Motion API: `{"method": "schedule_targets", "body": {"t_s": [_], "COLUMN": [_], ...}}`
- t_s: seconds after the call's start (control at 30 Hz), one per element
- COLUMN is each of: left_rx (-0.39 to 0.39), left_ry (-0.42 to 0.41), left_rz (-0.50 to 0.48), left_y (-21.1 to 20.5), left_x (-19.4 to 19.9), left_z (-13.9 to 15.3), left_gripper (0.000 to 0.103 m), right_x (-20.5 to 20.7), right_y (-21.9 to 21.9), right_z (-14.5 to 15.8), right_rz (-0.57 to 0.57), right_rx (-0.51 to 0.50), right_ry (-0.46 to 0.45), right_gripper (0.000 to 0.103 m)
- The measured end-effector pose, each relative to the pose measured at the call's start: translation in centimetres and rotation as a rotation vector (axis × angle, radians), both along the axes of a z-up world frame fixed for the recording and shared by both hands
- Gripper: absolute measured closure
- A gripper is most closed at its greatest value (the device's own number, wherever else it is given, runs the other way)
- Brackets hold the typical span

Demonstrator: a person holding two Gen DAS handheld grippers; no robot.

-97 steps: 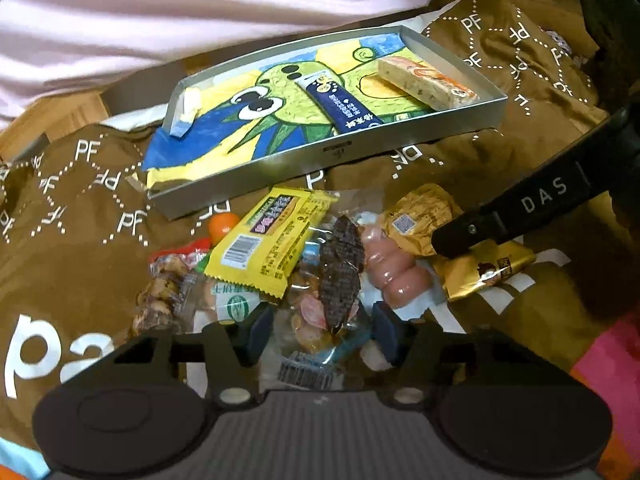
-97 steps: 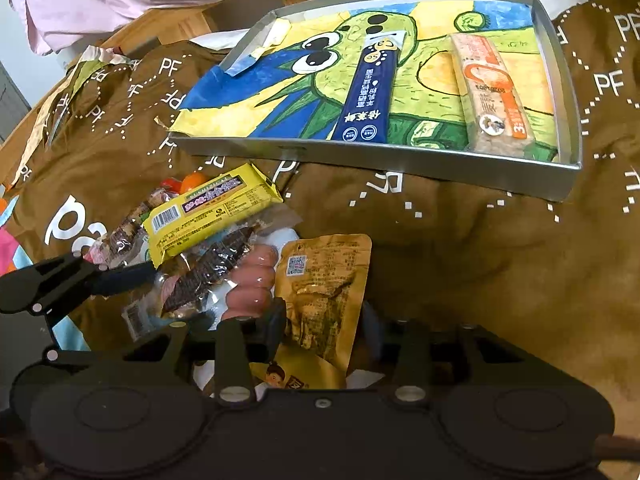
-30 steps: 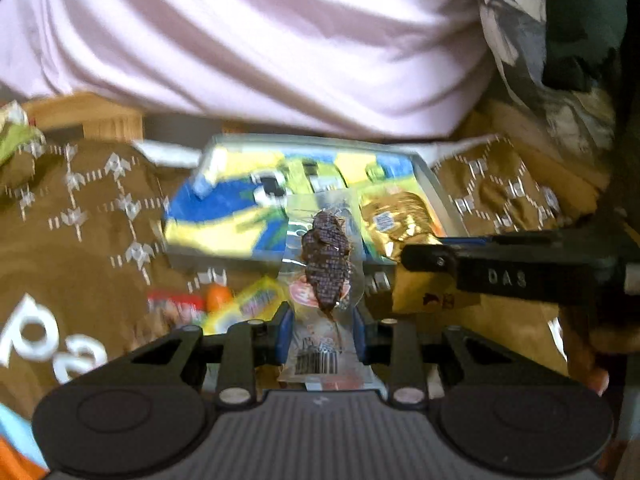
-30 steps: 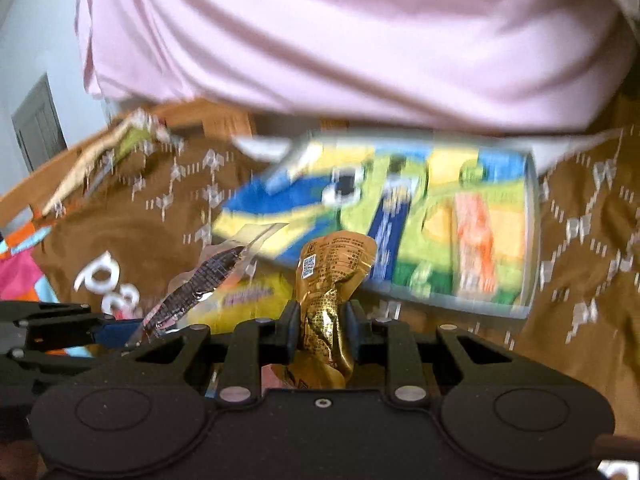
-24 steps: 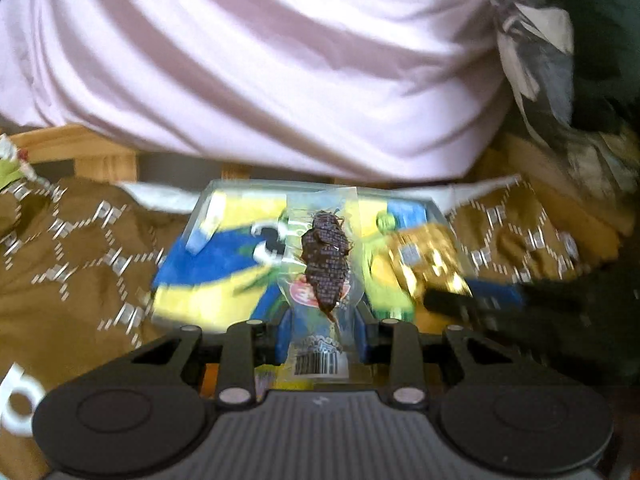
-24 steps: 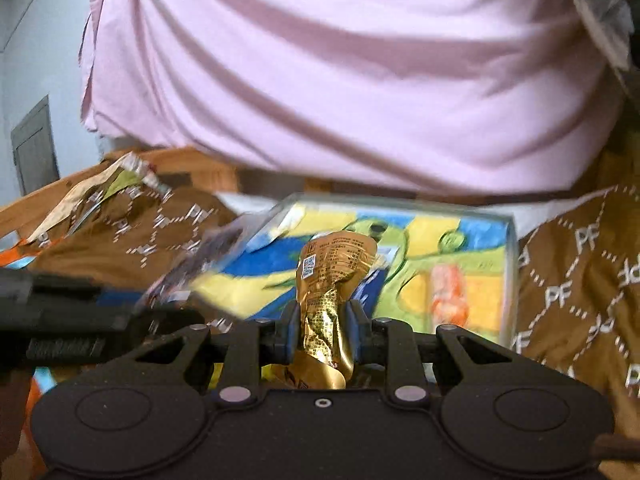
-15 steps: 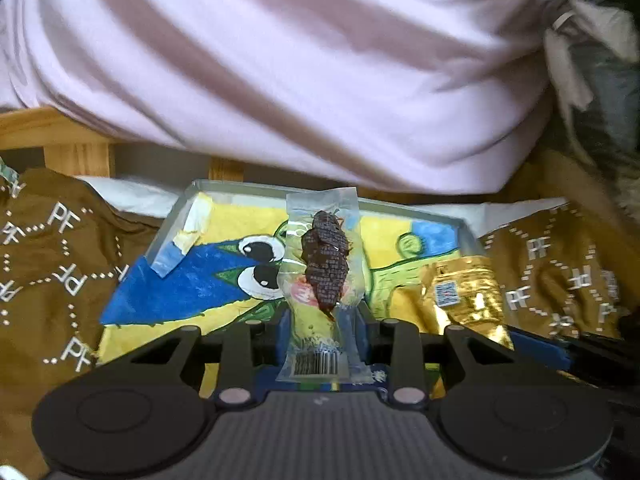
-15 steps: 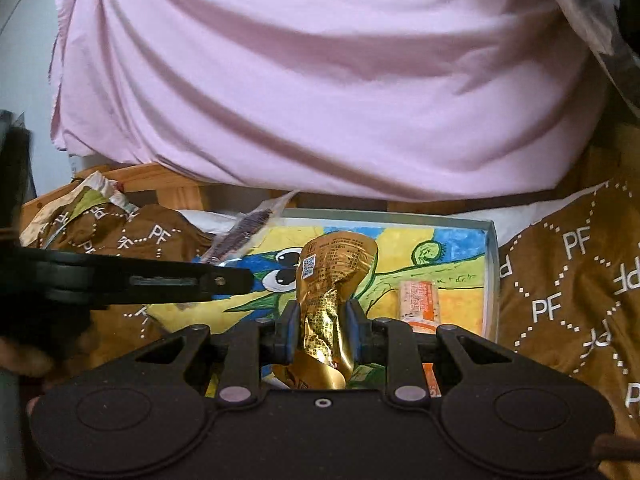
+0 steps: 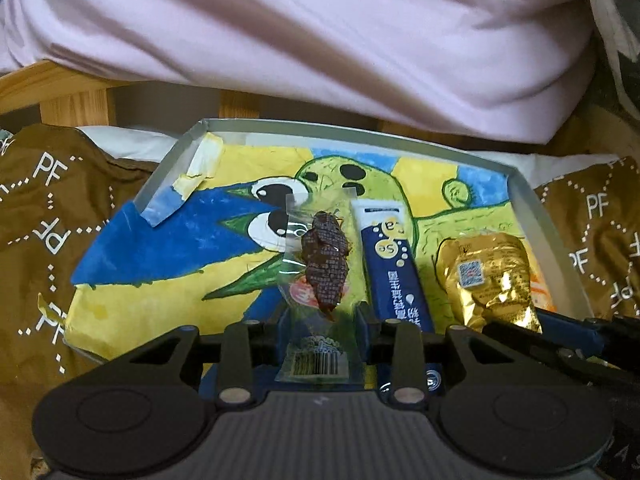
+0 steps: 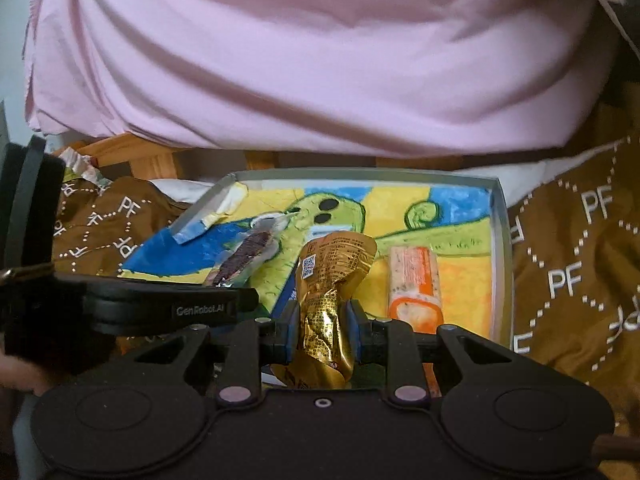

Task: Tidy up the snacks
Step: 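Carry both packs over the tray and lower them inside, then open left tool on the dried-meat pack while right tool releases the gold pouch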

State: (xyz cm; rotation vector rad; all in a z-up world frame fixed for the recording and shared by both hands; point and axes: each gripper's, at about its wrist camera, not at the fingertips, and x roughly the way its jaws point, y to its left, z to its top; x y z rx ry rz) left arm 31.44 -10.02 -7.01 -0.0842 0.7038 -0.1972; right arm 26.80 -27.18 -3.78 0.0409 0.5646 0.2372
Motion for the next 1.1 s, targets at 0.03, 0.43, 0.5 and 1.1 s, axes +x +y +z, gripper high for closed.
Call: {"method": "schedule_targets", "body": {"t_s": [0.03, 0.43, 0.5, 1.1], "left_rx": [0.004, 0.019, 0.034, 0.008], "left_ry": [0.001, 0.013, 0.011, -0.040], "left_rz": [0.001, 0.007, 0.013, 0.145], "left_y": [0.0, 0.0, -0.1, 3.0], "left_x": [0.0, 0.1, 0.0, -2.4], "left_z": [-0.1, -0.6, -0.7, 1.8], "left_gripper": [0.065, 0.059, 0.057, 0.009], "right_x": [0.0, 1.1, 1.3, 0.5], "right_y": [0.1, 0.0, 0.1, 0.2], "right_z": [-0.2, -1.4, -1.3, -0.1], "right_rz": [0.002, -0.011, -0.014, -0.019], "right_rx": [-0.009, -0.045, -0.049, -0.058], "right_ry": [0.000, -0.004, -0.008, -0.076], "right_gripper": [0.076, 0.073, 0.073, 0.034]}}
